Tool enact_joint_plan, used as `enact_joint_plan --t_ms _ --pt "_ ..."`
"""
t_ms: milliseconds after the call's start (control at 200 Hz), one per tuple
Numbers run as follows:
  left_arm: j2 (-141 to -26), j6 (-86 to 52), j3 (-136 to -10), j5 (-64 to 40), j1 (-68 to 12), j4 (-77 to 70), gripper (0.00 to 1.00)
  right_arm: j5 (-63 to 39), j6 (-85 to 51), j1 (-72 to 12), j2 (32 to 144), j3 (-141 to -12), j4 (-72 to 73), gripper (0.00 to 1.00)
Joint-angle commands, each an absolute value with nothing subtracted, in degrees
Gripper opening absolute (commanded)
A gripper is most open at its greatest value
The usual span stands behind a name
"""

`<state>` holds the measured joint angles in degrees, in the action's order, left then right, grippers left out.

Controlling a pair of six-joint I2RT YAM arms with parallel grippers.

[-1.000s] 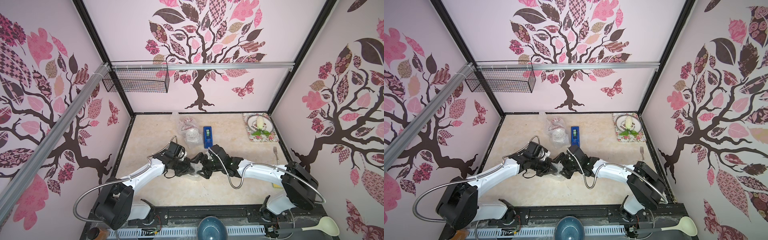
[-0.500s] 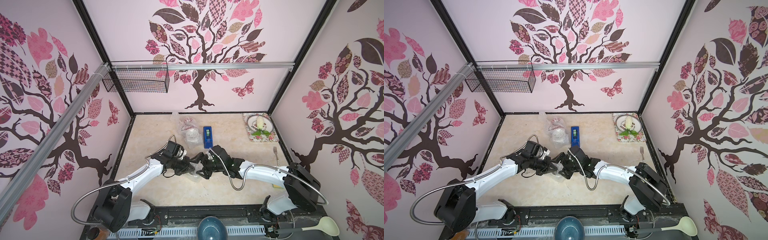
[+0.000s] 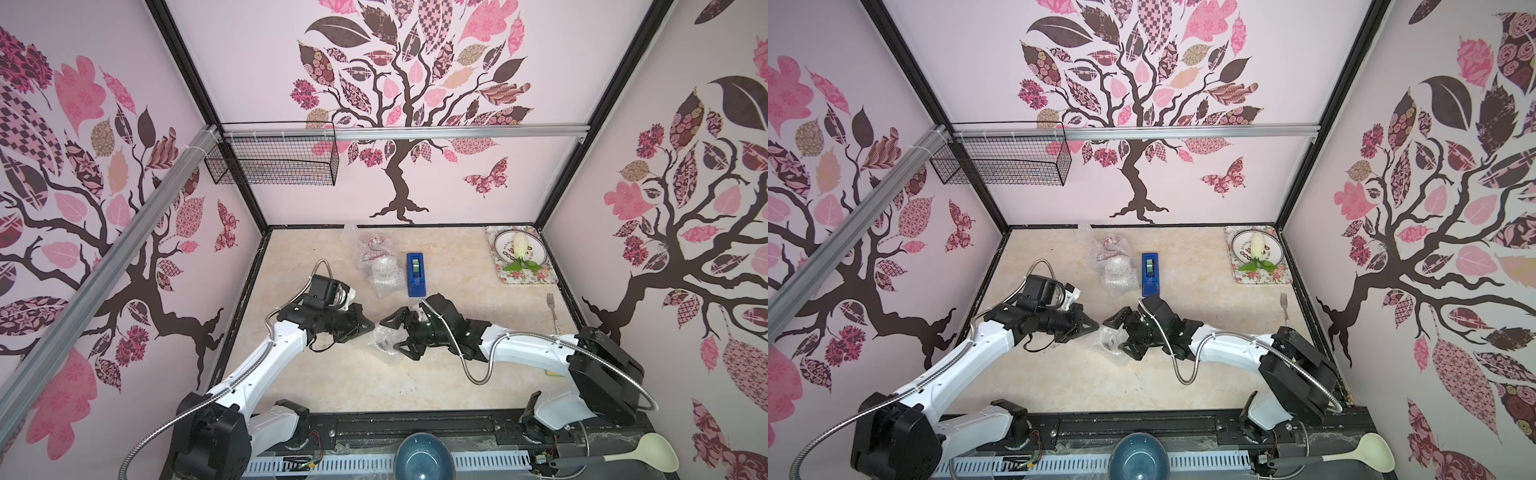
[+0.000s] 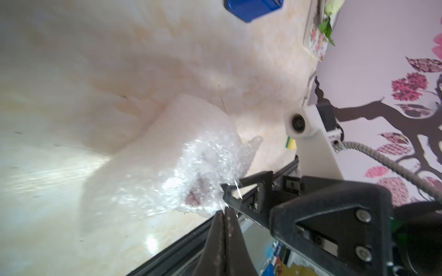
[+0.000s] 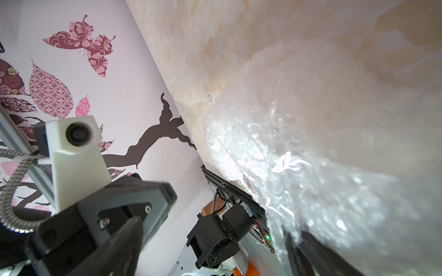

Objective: Wrap mugs in bubble wrap
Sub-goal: Stick the tape on the bubble wrap.

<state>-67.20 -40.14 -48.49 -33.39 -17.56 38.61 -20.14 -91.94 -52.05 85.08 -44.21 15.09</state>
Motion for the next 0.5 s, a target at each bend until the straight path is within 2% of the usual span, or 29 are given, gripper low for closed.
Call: enact_joint_plan --t_ms 0,75,185,250,330,495 --pt "-68.19 -34.84 -50.72 -25.29 -12.36 41.12 0.19 -17.04 -105.28 -52.49 83.88 -45.13 16.32 0.93" --pt "-69.91 -33.95 -49.45 -27.7 -9.02 37.06 0.29 -17.31 -105.13 -52.48 84.31 -45.55 16.9 0.93" --pt "-74.35 -33.84 -46.91 -38.01 -7.82 29.71 0.29 -17.75 -105.12 -52.51 84.72 -46.12 18.06 0.94" --pt "-75.74 -36.42 -43.93 -40.94 -8.08 23.59 0.21 -17.89 -104.86 -52.49 84.92 -46.61 17.67 0.96" --pt "-76.47 -35.62 -43.01 -40.25 -9.44 24.8 0.09 -17.84 -104.76 -52.55 85.06 -46.99 17.81 0.96" --pt "-76.13 -36.34 -38.79 -39.85 -12.57 25.38 0.01 -18.45 -104.72 -52.47 85.92 -47.81 18.86 0.97"
